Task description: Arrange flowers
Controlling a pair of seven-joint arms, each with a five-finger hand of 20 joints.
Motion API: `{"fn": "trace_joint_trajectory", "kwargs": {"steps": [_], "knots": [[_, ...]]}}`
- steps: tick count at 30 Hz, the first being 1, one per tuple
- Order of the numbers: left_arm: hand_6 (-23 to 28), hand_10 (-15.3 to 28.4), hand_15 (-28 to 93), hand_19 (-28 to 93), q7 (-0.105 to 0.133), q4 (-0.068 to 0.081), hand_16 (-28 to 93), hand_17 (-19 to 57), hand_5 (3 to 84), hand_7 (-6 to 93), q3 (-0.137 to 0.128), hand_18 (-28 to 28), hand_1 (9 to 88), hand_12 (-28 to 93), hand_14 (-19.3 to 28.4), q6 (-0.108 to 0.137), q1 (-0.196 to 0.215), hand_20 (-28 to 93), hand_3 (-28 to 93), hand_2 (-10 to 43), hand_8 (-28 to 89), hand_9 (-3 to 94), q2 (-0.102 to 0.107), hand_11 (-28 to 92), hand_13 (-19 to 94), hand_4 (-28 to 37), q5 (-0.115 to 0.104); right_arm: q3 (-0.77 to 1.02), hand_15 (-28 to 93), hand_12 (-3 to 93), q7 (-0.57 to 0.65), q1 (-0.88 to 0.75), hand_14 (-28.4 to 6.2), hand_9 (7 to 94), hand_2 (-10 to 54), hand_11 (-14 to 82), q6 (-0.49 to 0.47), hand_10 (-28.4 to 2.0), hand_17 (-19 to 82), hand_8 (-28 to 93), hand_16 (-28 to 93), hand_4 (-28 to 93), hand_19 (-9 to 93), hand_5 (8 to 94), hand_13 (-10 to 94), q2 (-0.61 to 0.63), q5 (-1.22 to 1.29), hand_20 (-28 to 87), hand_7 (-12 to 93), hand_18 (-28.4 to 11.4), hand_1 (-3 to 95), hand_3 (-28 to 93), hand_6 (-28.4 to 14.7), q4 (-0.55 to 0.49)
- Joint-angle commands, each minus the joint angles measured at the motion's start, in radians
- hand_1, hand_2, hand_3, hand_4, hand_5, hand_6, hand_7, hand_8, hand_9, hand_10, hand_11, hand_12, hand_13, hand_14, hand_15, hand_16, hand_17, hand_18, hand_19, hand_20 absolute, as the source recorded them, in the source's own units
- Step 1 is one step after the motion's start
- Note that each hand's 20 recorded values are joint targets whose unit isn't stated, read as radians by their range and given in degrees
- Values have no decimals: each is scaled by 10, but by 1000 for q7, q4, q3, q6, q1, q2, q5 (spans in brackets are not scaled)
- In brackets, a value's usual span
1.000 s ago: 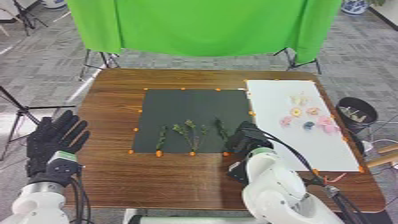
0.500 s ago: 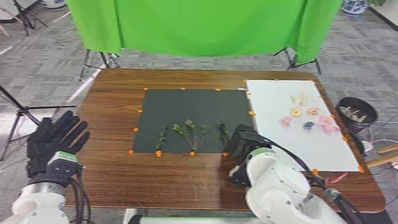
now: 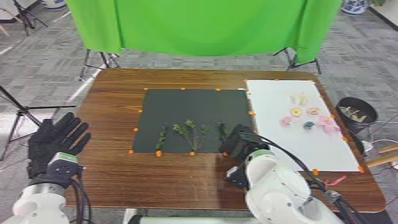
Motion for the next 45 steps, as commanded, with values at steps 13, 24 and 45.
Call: {"fn": "trace_joint_trajectory", "kwargs": {"steps": [13,24,45], "knots": [[109,166,447,429,-6,-3,-96,-68,477,157,-6,164,279,112,171,-20,5,77,707,156,-88,374,7,262,272,-283,12,216,520,155,-57,-57,-134,616,-56,144,113,-186,390,-113,227,-200,904,631,699,156,-187,208,199,-234,380,772,-64,19],[107,166,445,427,-18,0,-95,-69,472,156,2,163,277,113,171,-45,-13,77,704,155,-88,374,18,259,271,-283,59,332,536,138,-119,-54,-143,436,-95,73,-136,-159,322,-106,205,-276,841,476,598,182,-119,296,118,-246,419,809,-68,91],[108,166,443,427,-39,8,-93,-69,474,156,37,164,277,115,171,-33,-41,78,703,156,-88,380,3,259,273,-283,48,233,546,118,-115,131,-123,472,-95,115,-73,-164,358,-121,212,-275,857,502,634,163,-87,304,152,-223,461,797,-69,247]]}}
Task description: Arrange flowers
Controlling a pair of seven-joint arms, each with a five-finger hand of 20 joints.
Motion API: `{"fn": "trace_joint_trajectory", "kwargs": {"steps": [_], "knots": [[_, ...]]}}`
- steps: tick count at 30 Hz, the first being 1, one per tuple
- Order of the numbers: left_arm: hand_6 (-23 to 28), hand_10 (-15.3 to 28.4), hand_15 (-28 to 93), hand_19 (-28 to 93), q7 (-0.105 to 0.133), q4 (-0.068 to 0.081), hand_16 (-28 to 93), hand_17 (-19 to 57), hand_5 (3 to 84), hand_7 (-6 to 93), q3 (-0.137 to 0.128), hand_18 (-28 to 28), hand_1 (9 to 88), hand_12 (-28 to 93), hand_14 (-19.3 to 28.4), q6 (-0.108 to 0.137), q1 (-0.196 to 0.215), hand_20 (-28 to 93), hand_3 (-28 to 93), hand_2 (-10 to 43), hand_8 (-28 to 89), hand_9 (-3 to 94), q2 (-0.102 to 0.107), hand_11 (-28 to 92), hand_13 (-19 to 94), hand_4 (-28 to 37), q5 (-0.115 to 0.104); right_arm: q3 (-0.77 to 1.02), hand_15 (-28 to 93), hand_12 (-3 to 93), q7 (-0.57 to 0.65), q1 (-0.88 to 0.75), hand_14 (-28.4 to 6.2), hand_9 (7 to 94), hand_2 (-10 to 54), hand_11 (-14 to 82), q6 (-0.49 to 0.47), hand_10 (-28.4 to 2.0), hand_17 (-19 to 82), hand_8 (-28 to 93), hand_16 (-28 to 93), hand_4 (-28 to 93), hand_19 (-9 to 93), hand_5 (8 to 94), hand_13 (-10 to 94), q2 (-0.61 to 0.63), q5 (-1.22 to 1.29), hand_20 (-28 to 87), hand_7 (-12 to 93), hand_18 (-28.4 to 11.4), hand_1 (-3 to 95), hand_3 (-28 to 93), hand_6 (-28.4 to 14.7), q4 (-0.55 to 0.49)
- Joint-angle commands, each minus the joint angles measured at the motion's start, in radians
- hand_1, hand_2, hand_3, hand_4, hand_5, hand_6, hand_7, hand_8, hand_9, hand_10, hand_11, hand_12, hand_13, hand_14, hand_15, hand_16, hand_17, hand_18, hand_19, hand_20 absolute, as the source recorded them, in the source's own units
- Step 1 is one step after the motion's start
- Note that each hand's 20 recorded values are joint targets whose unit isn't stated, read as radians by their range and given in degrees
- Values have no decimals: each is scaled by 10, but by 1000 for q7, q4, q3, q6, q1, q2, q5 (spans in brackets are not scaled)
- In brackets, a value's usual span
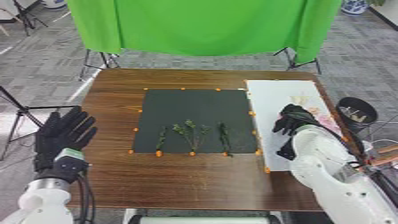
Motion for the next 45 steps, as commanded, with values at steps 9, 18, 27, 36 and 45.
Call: {"fn": "trace_joint_trajectory", "kwargs": {"steps": [9,18,27,36,45], "knots": [[109,167,443,427,-31,3,-94,-69,475,155,25,164,277,113,171,-6,-18,78,702,158,-88,381,-17,260,273,-283,-1,24,466,119,22,57,-97,533,-91,123,-61,-146,354,-125,304,-282,852,540,659,-9,53,291,156,-218,523,776,-51,71],[109,167,444,427,-43,4,-94,-69,475,157,26,164,276,113,172,-2,-17,78,704,158,-88,380,-23,261,273,-283,4,19,423,142,-29,28,-85,641,-95,154,-51,-116,354,-122,340,-283,845,611,679,-32,67,306,187,-211,541,740,-16,74],[109,168,447,428,-60,12,-95,-69,474,156,34,163,276,112,173,0,-18,78,703,159,-88,380,-29,262,272,-283,10,-11,483,342,-84,-6,-92,864,-83,166,-37,-103,355,16,286,-283,820,783,728,-22,2,346,266,-207,591,607,11,50],[108,167,447,429,-60,13,-96,-69,473,155,28,164,275,113,173,-10,-18,78,704,159,-88,379,-26,262,271,-283,9,6,487,341,-104,-66,-92,868,-75,179,108,-102,358,25,287,-283,814,781,733,10,-49,349,293,-205,590,629,3,-58],[109,167,447,429,-30,6,-95,-69,473,153,-5,164,274,113,173,-6,4,77,706,157,-88,379,-11,261,271,-283,0,-105,479,343,-186,51,-89,869,-78,179,147,-103,361,13,315,-283,812,780,734,-7,-32,352,306,-206,573,665,-2,-155]]}}
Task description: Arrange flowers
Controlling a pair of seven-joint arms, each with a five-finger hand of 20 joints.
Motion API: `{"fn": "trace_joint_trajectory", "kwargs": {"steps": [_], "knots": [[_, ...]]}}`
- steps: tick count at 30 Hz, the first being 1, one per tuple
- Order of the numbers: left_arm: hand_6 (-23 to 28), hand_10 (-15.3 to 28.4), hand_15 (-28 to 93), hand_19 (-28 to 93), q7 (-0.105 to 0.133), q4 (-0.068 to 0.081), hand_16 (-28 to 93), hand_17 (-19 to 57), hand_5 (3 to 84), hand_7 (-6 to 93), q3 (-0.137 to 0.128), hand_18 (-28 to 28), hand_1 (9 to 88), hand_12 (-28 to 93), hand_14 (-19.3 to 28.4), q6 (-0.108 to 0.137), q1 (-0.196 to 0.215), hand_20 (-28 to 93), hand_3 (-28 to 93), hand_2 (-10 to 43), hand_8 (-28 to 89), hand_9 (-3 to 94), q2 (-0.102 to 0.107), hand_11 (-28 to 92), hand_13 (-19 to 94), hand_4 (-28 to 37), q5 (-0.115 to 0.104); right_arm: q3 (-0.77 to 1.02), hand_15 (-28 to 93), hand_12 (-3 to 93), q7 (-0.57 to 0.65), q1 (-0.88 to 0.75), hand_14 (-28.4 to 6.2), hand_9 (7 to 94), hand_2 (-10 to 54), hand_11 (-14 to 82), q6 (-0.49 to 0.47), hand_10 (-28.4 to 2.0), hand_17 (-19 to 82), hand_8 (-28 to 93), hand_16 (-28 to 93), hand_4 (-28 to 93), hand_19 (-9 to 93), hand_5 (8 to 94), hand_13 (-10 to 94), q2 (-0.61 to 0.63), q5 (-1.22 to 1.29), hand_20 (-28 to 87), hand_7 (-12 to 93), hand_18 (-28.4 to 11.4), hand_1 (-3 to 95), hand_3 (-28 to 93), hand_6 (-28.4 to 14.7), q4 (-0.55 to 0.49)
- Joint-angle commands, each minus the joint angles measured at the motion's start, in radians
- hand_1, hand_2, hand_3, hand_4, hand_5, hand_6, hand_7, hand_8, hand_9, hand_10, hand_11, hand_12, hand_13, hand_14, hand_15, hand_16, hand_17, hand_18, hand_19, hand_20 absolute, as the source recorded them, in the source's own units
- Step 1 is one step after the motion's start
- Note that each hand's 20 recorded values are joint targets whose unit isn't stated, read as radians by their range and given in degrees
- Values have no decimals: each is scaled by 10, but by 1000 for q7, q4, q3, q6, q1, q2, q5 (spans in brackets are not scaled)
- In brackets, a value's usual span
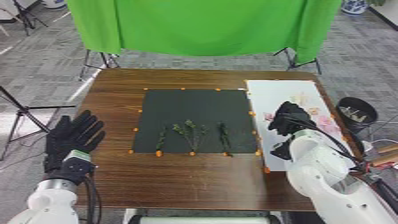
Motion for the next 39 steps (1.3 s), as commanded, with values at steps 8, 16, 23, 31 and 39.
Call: {"fn": "trace_joint_trajectory", "kwargs": {"steps": [8,16,23,31,39], "knots": [[109,168,420,415,59,-9,-104,-62,474,139,-71,153,274,99,172,6,44,67,705,156,-89,380,23,240,273,-283,-18,-381,473,341,-214,431,-87,869,-83,178,-115,-105,362,10,329,-283,814,779,735,-188,82,353,308,-207,563,688,-4,27],[108,168,407,416,58,-12,-100,-61,472,127,-52,149,275,97,169,20,32,62,705,155,-85,380,36,230,270,-283,-17,-586,469,345,-297,564,-90,869,-84,178,-247,-106,363,11,341,-283,819,780,733,-320,-9,355,307,-209,561,693,-5,160],[107,168,415,419,57,-13,-94,-64,473,129,-24,151,274,101,170,20,11,62,704,155,-82,380,58,232,268,-283,-11,-699,477,357,-317,634,-93,869,-85,180,-328,-99,364,16,347,-283,826,780,731,-358,-80,359,309,-215,559,698,-6,253],[107,168,418,419,58,-13,-95,-65,474,134,-16,153,275,102,172,25,-3,63,704,155,-83,382,73,234,269,-283,-6,-766,486,369,-311,677,-96,870,-85,181,-342,-93,364,22,347,-283,830,779,731,-376,-116,362,311,-216,557,702,-7,323],[109,168,421,422,53,-13,-94,-66,475,138,-25,156,279,105,170,24,3,64,704,150,-83,383,72,238,271,-283,0,-753,489,384,-309,676,-97,868,-94,168,-377,-92,363,28,353,-283,830,774,723,-369,-121,362,311,-217,535,730,-8,326]]}}
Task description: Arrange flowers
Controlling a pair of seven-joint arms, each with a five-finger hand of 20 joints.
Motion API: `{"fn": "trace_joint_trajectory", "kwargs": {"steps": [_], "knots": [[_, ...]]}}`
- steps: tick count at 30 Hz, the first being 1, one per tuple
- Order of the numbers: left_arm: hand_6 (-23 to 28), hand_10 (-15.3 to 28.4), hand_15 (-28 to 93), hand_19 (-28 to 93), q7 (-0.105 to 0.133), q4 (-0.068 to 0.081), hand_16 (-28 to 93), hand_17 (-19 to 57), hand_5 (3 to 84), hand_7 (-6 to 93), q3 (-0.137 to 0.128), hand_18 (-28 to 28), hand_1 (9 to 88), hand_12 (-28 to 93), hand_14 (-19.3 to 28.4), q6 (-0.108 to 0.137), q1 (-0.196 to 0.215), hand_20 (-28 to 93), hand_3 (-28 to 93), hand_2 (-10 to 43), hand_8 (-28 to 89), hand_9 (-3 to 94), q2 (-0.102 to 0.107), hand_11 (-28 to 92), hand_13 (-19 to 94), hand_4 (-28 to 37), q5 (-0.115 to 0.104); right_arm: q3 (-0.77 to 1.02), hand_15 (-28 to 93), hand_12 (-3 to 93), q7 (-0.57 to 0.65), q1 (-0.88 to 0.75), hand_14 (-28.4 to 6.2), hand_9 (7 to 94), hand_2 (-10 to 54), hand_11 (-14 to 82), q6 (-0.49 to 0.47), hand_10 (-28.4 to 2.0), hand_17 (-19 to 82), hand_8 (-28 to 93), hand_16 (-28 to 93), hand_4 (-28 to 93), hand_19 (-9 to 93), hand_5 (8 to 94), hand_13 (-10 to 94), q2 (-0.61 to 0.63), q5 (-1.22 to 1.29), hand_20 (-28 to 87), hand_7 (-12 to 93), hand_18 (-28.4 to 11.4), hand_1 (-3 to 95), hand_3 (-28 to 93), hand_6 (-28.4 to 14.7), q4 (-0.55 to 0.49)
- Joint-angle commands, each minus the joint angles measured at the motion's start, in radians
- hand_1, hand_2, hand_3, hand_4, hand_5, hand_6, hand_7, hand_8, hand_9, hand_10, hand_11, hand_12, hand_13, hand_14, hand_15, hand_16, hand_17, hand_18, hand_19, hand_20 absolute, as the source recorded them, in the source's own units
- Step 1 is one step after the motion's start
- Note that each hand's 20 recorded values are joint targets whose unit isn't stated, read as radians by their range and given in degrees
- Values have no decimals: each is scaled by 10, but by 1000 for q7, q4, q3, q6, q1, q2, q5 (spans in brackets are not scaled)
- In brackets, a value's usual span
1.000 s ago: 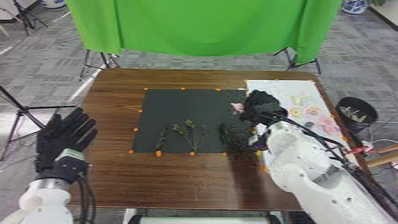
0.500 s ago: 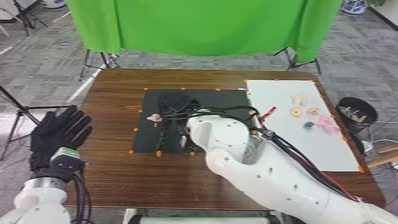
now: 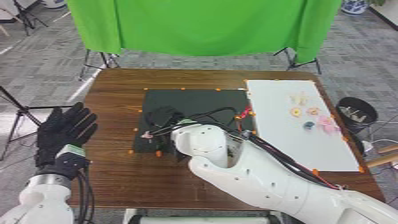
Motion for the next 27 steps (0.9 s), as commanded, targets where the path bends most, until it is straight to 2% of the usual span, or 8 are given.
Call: {"fn": "trace_joint_trajectory", "kwargs": {"steps": [1,4,6,13,19,23,26,27], "knots": [[109,168,421,422,-5,-7,-94,-66,475,138,-11,156,279,105,170,5,7,65,704,150,-83,383,2,238,271,-283,11,11,490,387,14,16,-98,867,-94,160,-48,-93,361,28,354,-283,829,770,721,-4,-18,361,313,-217,533,729,-8,1],[109,168,422,423,-11,-8,-93,-66,475,138,-10,156,283,106,170,4,6,65,703,146,-83,382,3,239,271,-283,18,24,489,392,43,4,-98,864,-95,150,-79,-93,359,25,353,-283,827,762,718,-18,-24,360,312,-216,529,728,-9,4],[109,168,423,423,-23,-4,-93,-67,475,139,-6,156,284,106,171,12,-2,65,704,144,-83,383,1,239,272,-283,36,19,490,396,69,4,-99,864,-95,145,-85,-93,359,24,349,-282,831,761,718,-19,-18,362,313,-217,525,727,-9,3],[107,168,423,423,-23,-3,-93,-67,475,145,-3,157,293,107,170,5,-7,66,707,132,-84,383,2,244,273,-283,30,-4,516,363,176,9,-111,839,-95,181,-50,-111,369,32,297,-269,860,750,713,-26,-10,378,297,-224,499,714,-19,7],[107,168,426,423,-22,-7,-93,-67,475,146,-8,158,296,108,169,2,3,67,705,129,-86,383,-5,246,273,-283,27,22,520,327,189,-9,-114,821,-95,216,-53,-122,369,41,281,-265,863,747,710,-19,9,372,277,-227,489,704,-28,-18],[108,167,426,422,-22,-9,-93,-67,474,147,-11,158,297,108,169,0,7,67,703,129,-85,383,-15,247,273,-283,22,62,522,282,195,-35,-117,801,-95,250,-23,-133,371,45,275,-256,866,737,706,5,32,362,265,-229,472,706,-31,-68],[107,166,427,422,-10,-12,-93,-67,474,147,-12,158,296,108,169,-2,16,67,701,132,-86,383,-19,247,273,-283,15,104,524,244,193,-66,-120,784,-92,268,-8,-146,372,44,272,-244,871,724,704,38,62,355,255,-230,446,726,-34,-131],[108,167,427,422,-17,-5,-93,-67,475,147,-18,158,293,108,170,-8,18,67,699,136,-86,383,-20,248,273,-283,20,120,524,240,197,-81,-121,783,-79,269,2,-148,373,43,272,-242,871,722,704,45,72,354,255,-230,438,727,-34,-150]]}}
